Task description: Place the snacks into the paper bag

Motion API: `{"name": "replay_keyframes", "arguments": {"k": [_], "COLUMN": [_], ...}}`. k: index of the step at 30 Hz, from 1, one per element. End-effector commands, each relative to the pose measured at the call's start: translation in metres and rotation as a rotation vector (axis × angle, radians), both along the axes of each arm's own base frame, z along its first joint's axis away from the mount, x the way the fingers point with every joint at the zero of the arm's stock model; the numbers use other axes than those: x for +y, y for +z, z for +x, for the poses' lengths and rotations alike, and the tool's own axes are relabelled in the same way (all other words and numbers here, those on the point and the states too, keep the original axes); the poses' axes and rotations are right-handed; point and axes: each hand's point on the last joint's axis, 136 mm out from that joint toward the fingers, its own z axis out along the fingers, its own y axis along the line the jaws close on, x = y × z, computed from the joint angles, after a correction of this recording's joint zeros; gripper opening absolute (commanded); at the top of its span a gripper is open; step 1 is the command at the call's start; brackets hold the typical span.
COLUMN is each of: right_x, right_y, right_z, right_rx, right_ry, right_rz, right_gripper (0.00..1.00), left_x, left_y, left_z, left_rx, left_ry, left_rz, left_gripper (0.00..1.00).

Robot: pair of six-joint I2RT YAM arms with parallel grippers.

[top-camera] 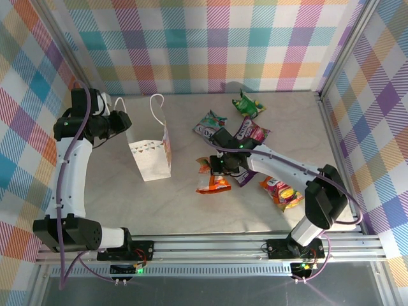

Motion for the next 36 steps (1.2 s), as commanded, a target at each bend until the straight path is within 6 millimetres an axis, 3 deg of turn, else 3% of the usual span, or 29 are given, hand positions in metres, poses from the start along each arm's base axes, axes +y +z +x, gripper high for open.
{"name": "replay_keyframes", "arguments": {"k": [1,13,20,31,36], "right_x": [0.0,0.001,0.007,0.033,0.04], "right_y": [0.038,0.122,0.174,0.219,0.234], "right_z": [0.002,0.002,0.01,0.009,0.01], "right_rx": [-0.082,-0.27,-0.4,-0.493,-0.526], "right_ry": [0.013,0.055,0.051,0.151,0.162], "right_rz": [0.038,0.168,0.272,0.296,0.312], "right_gripper": [0.0,0.0,0.0,0.0,0.0], "left_x": [-0.001,0.003,-0.002,-0.004,-0.004], "left_y": [0.005,-0.002,0.006,-0.006,-0.002], "left_z": [0.008,0.01,0.007,0.006,0.007], "left_rx": [-0.025,0.002,-0.018,-0.007,-0.023], "left_ry": [-0.023,0.001,-0.015,-0.012,-0.008], "left_rz": [0.024,0.014,-0.015,-0.076,-0.111], "left_gripper": [0.3,0.22,0.2,0.1,0.1]}}
